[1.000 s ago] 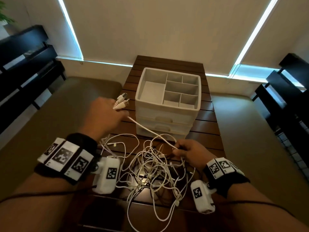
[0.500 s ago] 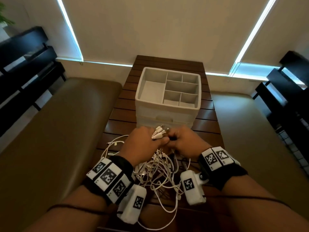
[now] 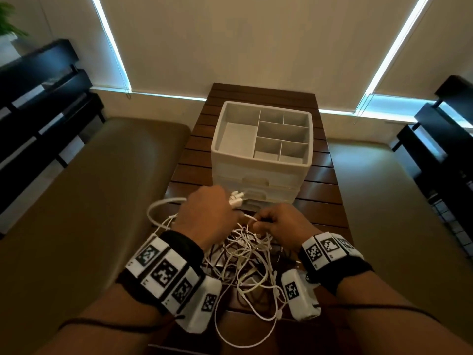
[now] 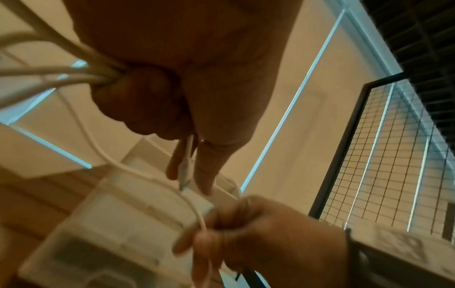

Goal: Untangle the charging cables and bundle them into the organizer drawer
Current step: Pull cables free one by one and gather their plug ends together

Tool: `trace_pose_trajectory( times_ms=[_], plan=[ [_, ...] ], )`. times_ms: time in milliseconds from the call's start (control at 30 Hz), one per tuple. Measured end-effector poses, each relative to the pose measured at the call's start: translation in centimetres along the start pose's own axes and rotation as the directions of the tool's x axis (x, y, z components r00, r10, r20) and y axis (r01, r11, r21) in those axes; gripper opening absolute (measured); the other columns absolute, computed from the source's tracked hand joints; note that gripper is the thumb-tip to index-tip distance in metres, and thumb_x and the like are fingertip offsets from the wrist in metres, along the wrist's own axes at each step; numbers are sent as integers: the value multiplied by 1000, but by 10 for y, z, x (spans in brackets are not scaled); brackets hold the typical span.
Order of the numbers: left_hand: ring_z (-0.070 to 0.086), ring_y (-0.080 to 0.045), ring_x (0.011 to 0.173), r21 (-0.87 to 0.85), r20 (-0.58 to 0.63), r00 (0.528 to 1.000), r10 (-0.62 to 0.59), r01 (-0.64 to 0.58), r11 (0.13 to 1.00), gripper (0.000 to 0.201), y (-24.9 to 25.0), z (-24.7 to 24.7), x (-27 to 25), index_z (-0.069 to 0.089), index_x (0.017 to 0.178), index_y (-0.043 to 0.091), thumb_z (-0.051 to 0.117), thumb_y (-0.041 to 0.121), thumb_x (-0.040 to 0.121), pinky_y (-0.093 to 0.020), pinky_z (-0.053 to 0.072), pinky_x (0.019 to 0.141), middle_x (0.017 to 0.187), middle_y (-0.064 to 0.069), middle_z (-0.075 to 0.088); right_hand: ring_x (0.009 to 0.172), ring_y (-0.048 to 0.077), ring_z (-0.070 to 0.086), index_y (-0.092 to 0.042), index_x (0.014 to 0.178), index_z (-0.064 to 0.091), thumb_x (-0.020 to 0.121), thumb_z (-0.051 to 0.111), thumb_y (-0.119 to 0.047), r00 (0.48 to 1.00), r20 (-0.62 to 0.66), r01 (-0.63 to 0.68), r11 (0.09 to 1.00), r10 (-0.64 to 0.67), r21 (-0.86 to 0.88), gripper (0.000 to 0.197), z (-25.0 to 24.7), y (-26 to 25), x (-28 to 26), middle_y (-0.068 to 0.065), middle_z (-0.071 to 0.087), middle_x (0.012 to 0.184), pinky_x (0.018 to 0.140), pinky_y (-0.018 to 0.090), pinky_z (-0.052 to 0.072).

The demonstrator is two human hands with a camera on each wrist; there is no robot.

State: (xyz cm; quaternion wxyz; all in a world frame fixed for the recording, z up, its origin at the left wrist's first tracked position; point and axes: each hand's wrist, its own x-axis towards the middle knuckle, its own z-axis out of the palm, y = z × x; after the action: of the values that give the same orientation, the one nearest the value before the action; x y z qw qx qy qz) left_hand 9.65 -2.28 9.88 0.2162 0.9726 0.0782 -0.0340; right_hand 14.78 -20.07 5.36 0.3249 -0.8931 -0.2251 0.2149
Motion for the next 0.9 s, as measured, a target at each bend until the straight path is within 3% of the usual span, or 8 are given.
trace_pose_trajectory(
  times_ms=[67, 200, 333, 433, 533, 633, 767, 900],
  plan=[
    [59, -14, 67, -114, 50, 997, 53, -47, 992, 30, 9, 11, -2, 63, 79, 23, 70, 52, 80, -28, 41, 54, 71, 4, 61, 71, 20, 65, -20, 79, 70, 89, 64, -25, 999, -22, 47, 999, -48, -15, 13, -4, -7, 3, 0, 68, 73, 69, 35, 51],
    [56, -15, 61, -375, 35, 999, 18, -4, 927, 23, 1, 15, 3, 63, 72, 24, 68, 39, 88, -27, 39, 55, 64, 4, 59, 67, 15, 66, -19, 78, 66, 89, 66, -22, 999, -37, 19, 977, -11, 214, 11, -10, -2, 0, -1, 69, 72, 64, 27, 54],
    [44, -9, 53, -514, -84, 995, -61, 10, 858, 21, -4, -8, 10, 67, 81, 16, 66, 34, 91, -24, 33, 49, 63, 3, 54, 66, 7, 64, -17, 79, 66, 91, 63, -24, 990, 98, -117, 987, 106, 111, 13, 2, 19, -9, -2, 69, 73, 69, 31, 53],
    [51, -8, 57, -425, -158, 982, -99, 23, 905, 13, -15, -29, 19, 69, 86, 16, 70, 29, 89, -21, 33, 50, 67, 3, 57, 59, 5, 58, -18, 75, 64, 95, 56, -25, 979, 95, -187, 980, 181, 61, 23, 9, 30, -16, 2, 70, 75, 65, 26, 48],
    [63, -19, 72, -205, -170, 985, 19, -54, 977, 7, -13, -29, 16, 69, 87, 21, 71, 28, 86, -25, 39, 59, 73, 2, 61, 55, 10, 59, -9, 84, 66, 97, 53, -26, 981, 9, -192, 959, 194, 210, 25, 6, 23, -19, 8, 69, 71, 59, 26, 49],
    [59, -14, 69, -190, -42, 982, 186, -191, 963, 17, 11, -13, 1, 65, 84, 25, 70, 42, 85, -27, 41, 59, 71, 6, 59, 57, 12, 58, -9, 89, 67, 98, 51, -27, 998, 6, -56, 988, 56, 144, 26, -2, 6, -20, 4, 68, 67, 65, 32, 49],
    [54, -14, 59, -165, 73, 974, 215, -200, 966, 34, 20, 0, -4, 50, 61, 33, 70, 47, 84, -27, 34, 52, 58, 10, 53, 66, 15, 63, -14, 91, 67, 95, 55, -27, 993, -47, 110, 984, -104, 142, 18, -18, -7, -22, 3, 69, 76, 66, 31, 52],
    [53, -15, 55, -246, 25, 987, 162, -151, 957, 26, 22, -21, -7, 71, 80, 15, 71, 41, 85, -24, 39, 49, 62, 0, 60, 75, 14, 66, -15, 85, 66, 90, 63, -19, 999, 20, 33, 973, -38, 228, 7, -15, 8, -23, 3, 70, 81, 75, 32, 53]
  ],
)
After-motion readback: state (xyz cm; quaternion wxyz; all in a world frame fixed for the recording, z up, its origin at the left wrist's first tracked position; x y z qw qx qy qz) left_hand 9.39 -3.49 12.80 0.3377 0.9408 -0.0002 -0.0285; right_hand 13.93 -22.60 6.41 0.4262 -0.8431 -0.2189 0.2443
